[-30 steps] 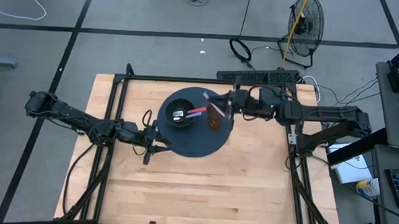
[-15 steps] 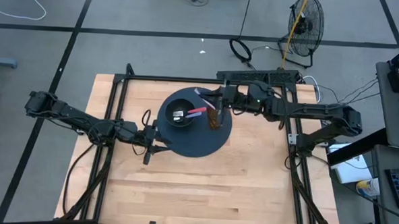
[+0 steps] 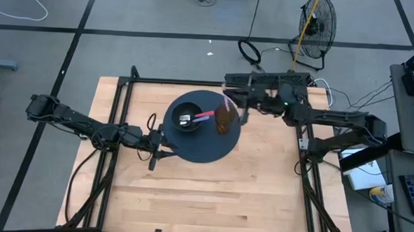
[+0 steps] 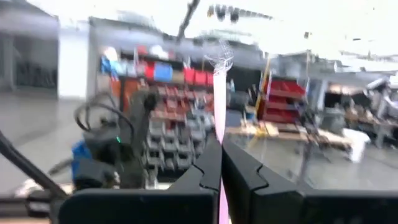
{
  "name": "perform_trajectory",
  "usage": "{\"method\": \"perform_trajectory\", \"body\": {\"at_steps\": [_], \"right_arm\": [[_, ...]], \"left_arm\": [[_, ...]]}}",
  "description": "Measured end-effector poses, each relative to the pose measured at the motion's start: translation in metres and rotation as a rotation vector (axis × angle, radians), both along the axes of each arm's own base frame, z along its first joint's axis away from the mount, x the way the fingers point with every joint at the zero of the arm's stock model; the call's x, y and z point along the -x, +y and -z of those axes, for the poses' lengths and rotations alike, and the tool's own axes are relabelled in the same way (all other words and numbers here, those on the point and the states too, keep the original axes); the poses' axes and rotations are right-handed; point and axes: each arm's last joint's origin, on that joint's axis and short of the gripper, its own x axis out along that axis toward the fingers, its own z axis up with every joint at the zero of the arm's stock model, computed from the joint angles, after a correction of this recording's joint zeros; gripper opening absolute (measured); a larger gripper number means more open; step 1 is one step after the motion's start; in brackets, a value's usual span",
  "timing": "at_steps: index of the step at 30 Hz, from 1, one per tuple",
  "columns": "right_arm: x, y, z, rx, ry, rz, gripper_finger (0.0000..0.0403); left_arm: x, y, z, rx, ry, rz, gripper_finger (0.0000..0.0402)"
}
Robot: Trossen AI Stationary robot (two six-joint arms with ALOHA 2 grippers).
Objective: Pick & Place Utensil
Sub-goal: Put the straw into the glass
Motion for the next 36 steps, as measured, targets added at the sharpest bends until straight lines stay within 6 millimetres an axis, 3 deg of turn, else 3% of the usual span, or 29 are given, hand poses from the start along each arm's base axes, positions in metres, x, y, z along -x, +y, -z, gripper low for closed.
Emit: {"method": "perform_trajectory", "body": {"at_steps": [4, 11, 36], "right_arm": [[0.020, -0.004, 0.013, -0.034, -0.093, -0.023, 0.0000], [0.031, -0.012, 0.042, -0.106, -0.115, -0.002, 0.0000], [0.003, -0.027, 0.097, -0.205, -0.005, -0.045, 0.0000]], "left_arm": [[0.000, 0.000, -0.001, -0.004, -0.006, 0.000, 0.0122], [0.000, 0.000, -0.001, -0.001, -0.008, -0.008, 0.0122], [0.000, 0.001, 0.000, 0.004, -0.005, -0.036, 0.0122]]}}
